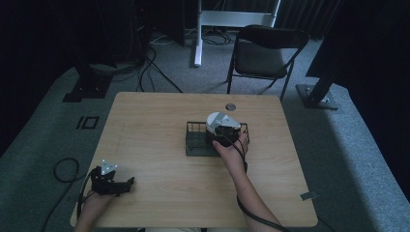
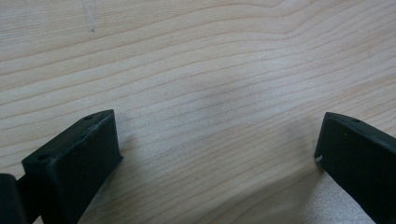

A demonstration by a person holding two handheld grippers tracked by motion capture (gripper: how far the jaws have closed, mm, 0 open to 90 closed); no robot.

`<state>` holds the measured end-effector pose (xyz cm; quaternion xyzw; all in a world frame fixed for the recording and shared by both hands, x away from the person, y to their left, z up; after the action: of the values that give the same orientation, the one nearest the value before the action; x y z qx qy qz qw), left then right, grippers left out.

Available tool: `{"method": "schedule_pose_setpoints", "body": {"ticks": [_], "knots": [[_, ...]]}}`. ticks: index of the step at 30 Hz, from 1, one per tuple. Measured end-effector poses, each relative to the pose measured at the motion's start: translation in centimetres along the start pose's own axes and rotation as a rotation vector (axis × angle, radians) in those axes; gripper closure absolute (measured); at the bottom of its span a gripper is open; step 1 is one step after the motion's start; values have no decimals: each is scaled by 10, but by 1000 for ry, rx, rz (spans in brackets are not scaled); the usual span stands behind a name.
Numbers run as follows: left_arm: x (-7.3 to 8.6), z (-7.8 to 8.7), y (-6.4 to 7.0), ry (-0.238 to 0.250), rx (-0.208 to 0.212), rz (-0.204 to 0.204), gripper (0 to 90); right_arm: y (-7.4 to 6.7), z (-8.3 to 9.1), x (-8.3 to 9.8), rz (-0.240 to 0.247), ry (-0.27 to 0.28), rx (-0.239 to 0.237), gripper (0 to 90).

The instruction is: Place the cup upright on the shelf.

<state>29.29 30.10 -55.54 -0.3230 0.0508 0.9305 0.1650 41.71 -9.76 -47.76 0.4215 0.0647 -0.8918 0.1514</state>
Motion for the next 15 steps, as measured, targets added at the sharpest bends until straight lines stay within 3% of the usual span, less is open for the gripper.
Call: {"method": "schedule_pose_setpoints", "body": {"ticks": [10, 15], "knots": [[0, 0, 0, 0, -2, 4, 1, 3, 4, 6, 10, -9, -29, 179], [0, 0, 0, 0, -2, 3, 1, 2, 6, 9, 19, 16, -42, 156]]}}
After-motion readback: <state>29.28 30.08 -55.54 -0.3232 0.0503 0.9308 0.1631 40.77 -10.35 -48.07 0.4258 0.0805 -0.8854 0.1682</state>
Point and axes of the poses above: each handheld gripper's, and its own axes: z roughly backward along the jaws, x roughly out of its underside, y roughly to its right, the point moved 1 cm from there along -z, roughly forward along the jaws, and after that the axes turned 5 degrees about -y, right-handed, at the moved point
